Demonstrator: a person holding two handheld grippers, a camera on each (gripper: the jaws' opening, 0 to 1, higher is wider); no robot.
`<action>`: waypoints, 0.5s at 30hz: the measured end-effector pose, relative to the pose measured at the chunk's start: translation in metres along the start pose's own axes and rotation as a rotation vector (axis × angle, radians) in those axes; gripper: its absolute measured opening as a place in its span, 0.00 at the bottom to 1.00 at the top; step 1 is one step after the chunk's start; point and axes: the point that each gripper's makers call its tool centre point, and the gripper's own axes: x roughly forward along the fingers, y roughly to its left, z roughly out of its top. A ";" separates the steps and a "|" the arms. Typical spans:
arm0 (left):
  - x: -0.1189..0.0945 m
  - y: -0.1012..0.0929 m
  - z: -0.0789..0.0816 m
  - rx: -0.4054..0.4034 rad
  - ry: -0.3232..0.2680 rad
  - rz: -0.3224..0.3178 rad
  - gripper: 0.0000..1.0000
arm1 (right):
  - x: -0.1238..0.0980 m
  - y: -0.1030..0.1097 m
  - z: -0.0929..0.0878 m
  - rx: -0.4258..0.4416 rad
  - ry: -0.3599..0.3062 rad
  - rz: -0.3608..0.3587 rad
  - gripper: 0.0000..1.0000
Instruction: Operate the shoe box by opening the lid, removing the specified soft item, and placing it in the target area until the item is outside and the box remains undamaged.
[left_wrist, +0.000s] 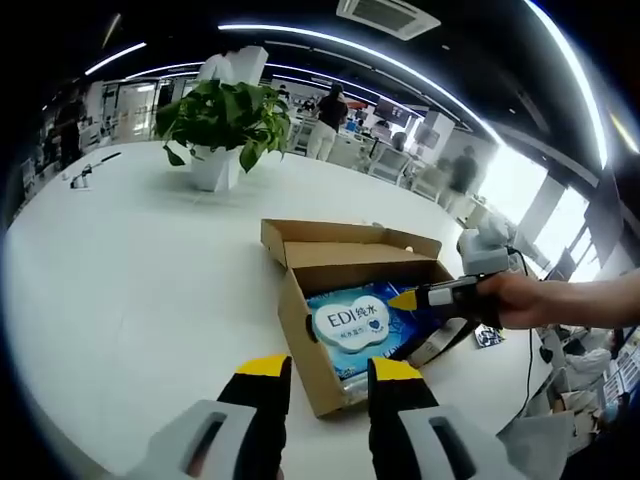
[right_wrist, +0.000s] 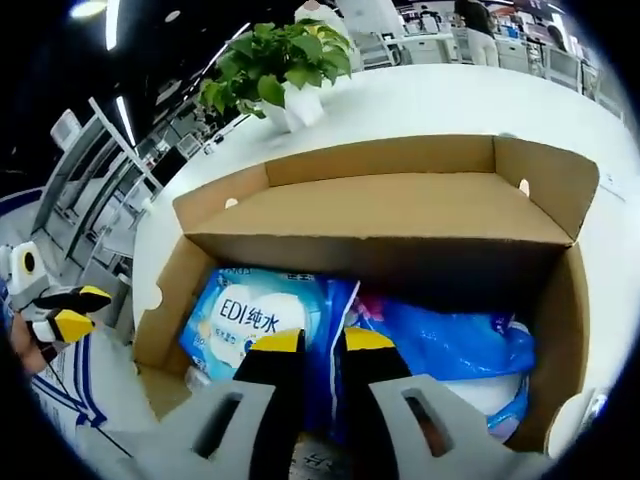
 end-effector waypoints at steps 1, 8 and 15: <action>0.000 0.000 0.000 -0.003 0.004 -0.002 0.30 | 0.000 0.001 0.000 0.003 -0.003 0.009 0.04; 0.005 -0.004 0.003 -0.002 -0.001 -0.004 0.30 | -0.004 0.010 0.003 0.005 -0.019 0.022 0.00; 0.011 -0.011 0.005 0.000 0.001 -0.015 0.30 | -0.011 0.016 0.003 -0.003 -0.024 0.044 0.00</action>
